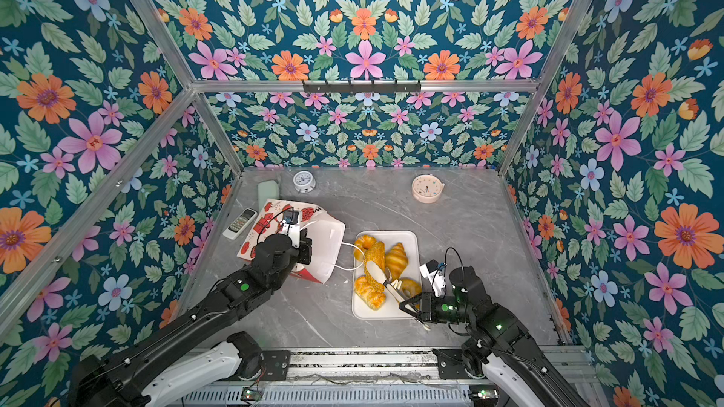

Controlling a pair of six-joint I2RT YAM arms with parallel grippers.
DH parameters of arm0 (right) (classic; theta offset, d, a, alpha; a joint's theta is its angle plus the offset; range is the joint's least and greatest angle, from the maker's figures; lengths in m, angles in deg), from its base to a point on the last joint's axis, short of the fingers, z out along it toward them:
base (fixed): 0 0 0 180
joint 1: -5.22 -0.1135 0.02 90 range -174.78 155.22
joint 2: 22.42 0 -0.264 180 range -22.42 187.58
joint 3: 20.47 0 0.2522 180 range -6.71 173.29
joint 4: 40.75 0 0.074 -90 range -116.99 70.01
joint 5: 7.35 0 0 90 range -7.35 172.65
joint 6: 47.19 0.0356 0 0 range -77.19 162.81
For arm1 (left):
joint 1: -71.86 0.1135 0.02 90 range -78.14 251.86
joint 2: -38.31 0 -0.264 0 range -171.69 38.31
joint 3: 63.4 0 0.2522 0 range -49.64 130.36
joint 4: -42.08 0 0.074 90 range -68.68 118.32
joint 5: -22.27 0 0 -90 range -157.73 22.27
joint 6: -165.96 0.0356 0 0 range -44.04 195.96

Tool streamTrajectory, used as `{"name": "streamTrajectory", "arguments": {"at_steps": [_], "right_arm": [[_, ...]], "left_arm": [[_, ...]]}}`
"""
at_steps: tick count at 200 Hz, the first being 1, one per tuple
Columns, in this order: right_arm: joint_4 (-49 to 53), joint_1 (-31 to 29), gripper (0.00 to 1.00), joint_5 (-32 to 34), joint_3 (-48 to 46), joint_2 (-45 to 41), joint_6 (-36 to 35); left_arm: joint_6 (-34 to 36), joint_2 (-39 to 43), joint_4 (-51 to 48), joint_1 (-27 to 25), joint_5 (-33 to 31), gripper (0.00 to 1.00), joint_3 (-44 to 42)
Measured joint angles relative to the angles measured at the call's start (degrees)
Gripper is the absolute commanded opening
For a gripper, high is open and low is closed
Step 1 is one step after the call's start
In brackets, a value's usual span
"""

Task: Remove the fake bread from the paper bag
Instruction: 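Lower the sugar-coated bread onto the tray and open the right tongs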

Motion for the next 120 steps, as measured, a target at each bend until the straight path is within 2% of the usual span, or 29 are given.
{"name": "streamTrajectory", "arguments": {"at_steps": [44,71,120], "right_arm": [[2.95,0.0,0.13,0.72,-0.07,-2.08,0.0],[5.84,0.0,0.26,1.7,1.27,-2.25,-1.25],[10.99,0.0,0.41,3.41,3.08,-1.88,-2.97]], "left_arm": [[0.0,-0.79,0.46,0.0,0.35,0.0,-0.02],[0.0,-1.14,0.66,0.0,0.68,0.0,0.0],[0.0,-1.22,0.66,0.0,0.83,0.0,0.04]]}}
